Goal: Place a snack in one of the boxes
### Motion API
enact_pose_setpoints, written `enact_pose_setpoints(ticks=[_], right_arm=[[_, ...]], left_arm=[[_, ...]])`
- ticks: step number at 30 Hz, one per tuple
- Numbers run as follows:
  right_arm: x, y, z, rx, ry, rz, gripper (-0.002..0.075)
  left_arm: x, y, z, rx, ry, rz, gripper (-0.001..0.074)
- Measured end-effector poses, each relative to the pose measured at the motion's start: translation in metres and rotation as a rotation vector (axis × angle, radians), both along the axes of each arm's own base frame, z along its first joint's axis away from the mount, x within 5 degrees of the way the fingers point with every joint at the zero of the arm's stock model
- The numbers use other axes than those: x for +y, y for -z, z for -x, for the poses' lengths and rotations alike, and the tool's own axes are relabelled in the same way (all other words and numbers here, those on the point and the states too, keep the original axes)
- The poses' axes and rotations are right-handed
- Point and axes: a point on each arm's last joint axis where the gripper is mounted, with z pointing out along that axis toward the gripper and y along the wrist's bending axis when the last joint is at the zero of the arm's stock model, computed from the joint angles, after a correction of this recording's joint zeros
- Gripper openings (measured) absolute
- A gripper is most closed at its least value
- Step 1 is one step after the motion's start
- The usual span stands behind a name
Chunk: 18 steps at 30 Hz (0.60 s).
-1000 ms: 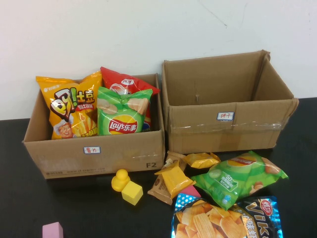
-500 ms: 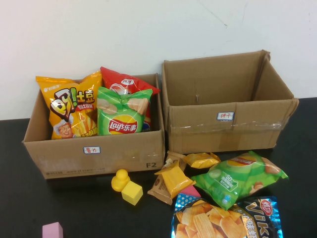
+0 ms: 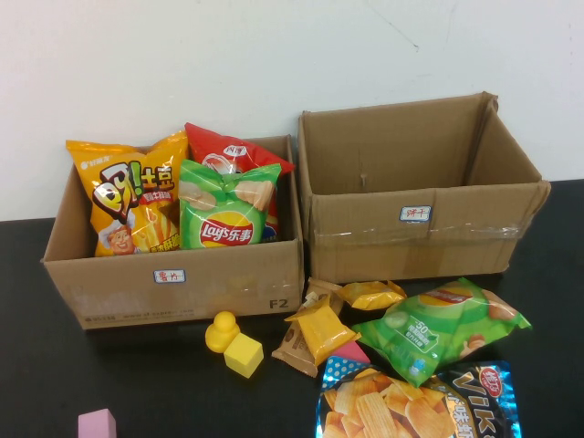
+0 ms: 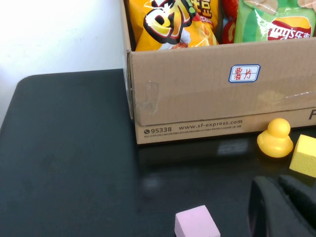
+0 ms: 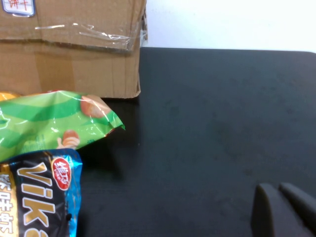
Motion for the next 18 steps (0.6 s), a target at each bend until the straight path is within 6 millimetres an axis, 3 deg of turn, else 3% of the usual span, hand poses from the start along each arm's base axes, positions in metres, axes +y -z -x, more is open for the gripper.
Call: enact_pose_setpoints(ticks=[15,18], right_arm=[[0.003,-0.002,-0.001,-0.03,-0.008,-0.071,0.0],[0.003,-0.012,-0.002,-0.093,0.013,-0.167,0.0]], left_arm=[[0.0,0.0,0.0,0.0,0.0,0.0,-0.0002],[0.0,0.0,0.0,0.0,0.0,0.0,-0.0002]])
